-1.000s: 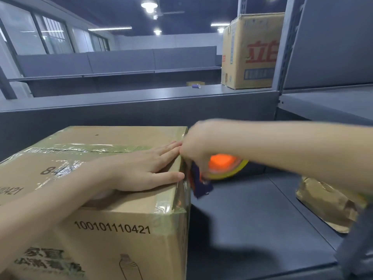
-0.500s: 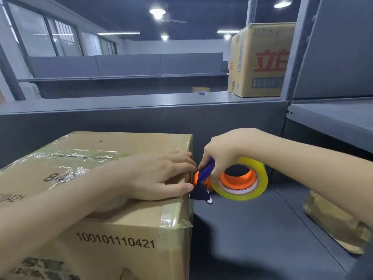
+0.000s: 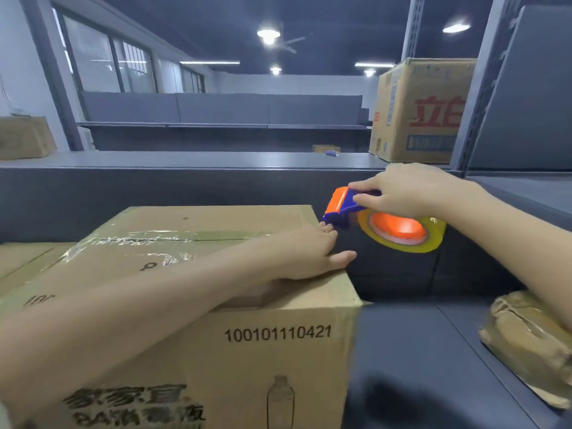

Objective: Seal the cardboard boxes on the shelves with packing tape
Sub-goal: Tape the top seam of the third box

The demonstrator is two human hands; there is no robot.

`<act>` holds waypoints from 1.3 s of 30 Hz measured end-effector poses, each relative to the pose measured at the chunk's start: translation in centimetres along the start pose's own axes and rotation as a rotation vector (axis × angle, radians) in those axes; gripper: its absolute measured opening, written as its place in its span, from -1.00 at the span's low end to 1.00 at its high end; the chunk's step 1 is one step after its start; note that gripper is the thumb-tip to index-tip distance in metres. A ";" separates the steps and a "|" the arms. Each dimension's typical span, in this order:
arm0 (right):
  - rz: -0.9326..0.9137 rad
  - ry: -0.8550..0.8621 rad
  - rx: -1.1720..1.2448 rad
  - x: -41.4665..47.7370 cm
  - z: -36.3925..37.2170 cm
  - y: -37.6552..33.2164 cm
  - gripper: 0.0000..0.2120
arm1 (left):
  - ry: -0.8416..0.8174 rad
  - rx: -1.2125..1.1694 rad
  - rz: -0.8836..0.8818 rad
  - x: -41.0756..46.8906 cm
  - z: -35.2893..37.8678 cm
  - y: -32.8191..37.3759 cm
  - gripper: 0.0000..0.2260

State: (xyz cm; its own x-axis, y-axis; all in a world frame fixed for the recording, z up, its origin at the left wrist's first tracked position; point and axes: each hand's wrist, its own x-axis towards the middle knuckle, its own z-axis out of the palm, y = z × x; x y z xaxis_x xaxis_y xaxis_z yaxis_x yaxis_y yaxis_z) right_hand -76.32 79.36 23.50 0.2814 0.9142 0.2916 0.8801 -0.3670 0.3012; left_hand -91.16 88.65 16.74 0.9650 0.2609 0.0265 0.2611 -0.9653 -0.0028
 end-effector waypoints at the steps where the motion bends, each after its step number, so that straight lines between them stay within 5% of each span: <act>1: 0.011 0.048 -0.023 -0.1 -0.2 -0.4 -0.59 | 0.020 0.026 -0.004 -0.2 -0.1 0.0 -0.56; 14: -0.130 0.362 -0.053 0.7 -2.3 -13.8 -0.48 | -0.123 -0.124 -0.273 -12.8 -1.9 -17.0 -0.60; 21: -0.117 0.422 0.056 1.4 -1.8 -21.6 -0.49 | -0.054 -0.232 -0.414 -17.6 -2.1 -22.9 -0.62; 28: -0.081 0.518 0.103 0.6 -0.3 -24.4 -0.49 | 0.131 -0.346 -0.241 -18.3 -0.1 -24.5 -0.63; 34: 0.061 0.371 0.038 -0.2 0.0 -25.5 -0.46 | 0.284 -0.522 -0.215 -18.2 1.1 -25.0 -0.61; 39: 0.087 0.324 0.239 -1.1 0.3 -25.5 -0.48 | 0.318 -0.543 -0.218 -18.0 1.3 -24.5 -0.58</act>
State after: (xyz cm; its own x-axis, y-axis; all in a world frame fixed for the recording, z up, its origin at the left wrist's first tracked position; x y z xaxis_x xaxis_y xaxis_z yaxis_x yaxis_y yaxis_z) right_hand -98.93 87.75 15.20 0.2570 0.7661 0.5891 0.9333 -0.3549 0.0543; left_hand -114.91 107.57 15.05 0.8157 0.5151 0.2631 0.3191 -0.7802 0.5381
